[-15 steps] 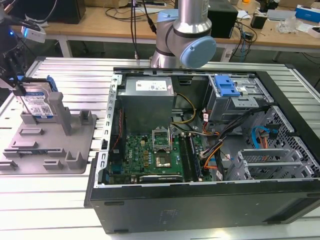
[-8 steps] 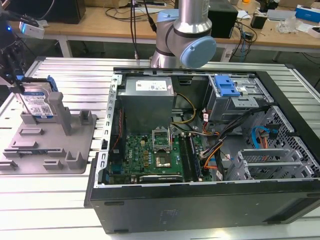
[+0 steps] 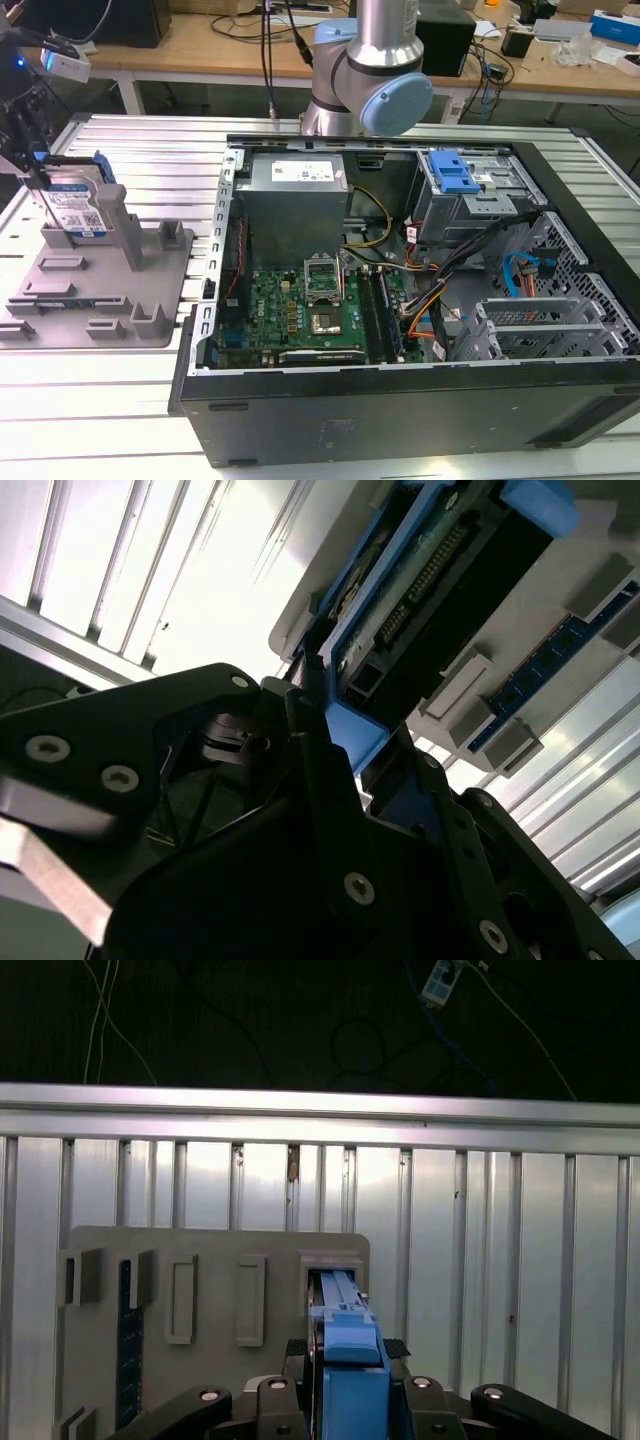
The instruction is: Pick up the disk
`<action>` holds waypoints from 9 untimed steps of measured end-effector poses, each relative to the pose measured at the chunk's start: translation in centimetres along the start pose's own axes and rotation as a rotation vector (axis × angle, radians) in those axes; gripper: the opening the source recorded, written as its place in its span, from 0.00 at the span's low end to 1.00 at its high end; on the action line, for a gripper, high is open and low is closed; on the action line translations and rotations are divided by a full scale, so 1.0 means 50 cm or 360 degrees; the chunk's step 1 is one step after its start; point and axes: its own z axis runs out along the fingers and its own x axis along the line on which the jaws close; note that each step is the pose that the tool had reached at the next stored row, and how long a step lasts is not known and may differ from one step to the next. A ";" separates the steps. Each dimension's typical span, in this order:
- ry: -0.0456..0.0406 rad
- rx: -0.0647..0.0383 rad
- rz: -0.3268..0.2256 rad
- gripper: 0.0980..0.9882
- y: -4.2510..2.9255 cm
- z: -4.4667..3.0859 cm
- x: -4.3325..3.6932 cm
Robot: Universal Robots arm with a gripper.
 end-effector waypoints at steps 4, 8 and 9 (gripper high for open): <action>0.0000 -0.0001 0.0000 0.32 0.000 0.003 0.000; 0.0000 0.0000 0.0000 0.32 0.000 0.004 0.000; 0.0000 0.0000 0.0000 0.31 0.000 0.004 0.000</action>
